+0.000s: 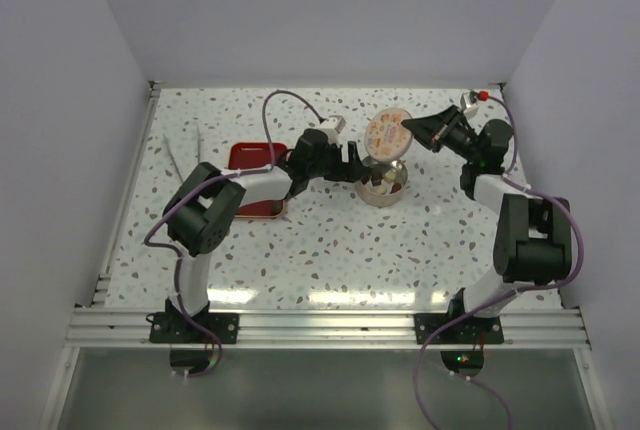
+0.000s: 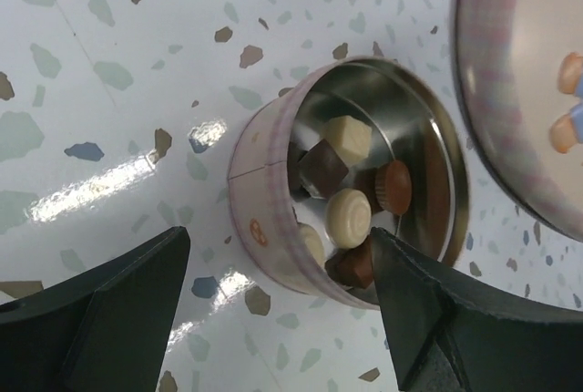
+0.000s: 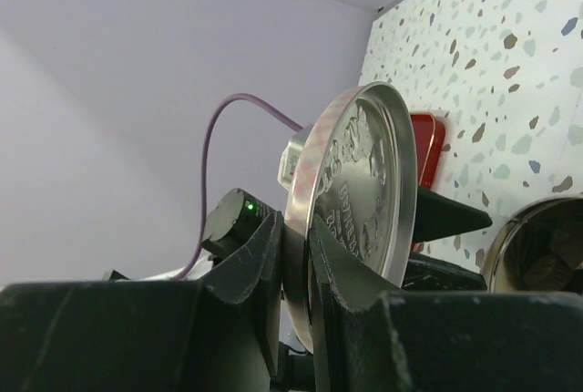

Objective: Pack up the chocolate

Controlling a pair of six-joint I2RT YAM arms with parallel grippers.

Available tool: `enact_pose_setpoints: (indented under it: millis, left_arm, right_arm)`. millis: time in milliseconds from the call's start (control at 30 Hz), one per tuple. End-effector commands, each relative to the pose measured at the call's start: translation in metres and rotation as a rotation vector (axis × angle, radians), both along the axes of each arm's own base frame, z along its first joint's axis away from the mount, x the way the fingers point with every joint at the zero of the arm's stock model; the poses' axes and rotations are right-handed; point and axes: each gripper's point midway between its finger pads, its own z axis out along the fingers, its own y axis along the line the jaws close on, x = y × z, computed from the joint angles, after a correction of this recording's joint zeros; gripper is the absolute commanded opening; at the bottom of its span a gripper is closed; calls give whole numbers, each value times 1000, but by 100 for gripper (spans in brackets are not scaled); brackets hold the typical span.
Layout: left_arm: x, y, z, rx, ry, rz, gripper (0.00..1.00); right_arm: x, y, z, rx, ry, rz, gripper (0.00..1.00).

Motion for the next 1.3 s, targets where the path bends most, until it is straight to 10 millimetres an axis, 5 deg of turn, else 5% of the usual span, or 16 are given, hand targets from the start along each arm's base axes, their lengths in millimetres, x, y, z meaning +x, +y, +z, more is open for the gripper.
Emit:
enact_pose_setpoints:
  millis: [0,767,1067,1267]
  left_arm:
    - [3,8,-14,114,-5,1,86]
    - [2,45,-25,336,-19,29,79]
    - [2,45,-12,316,-53,23,67]
    - [2,48,-13,347,-53,22,51]
  right_arm:
    - [-3,-2,14,-42,-53,-20,6]
    - [-15,-1,0,-72,-26,-18,7]
    - [-17,-1,-6,-89,-13,-19,7]
    - [-18,-1,-11,-96,-3,-17,7]
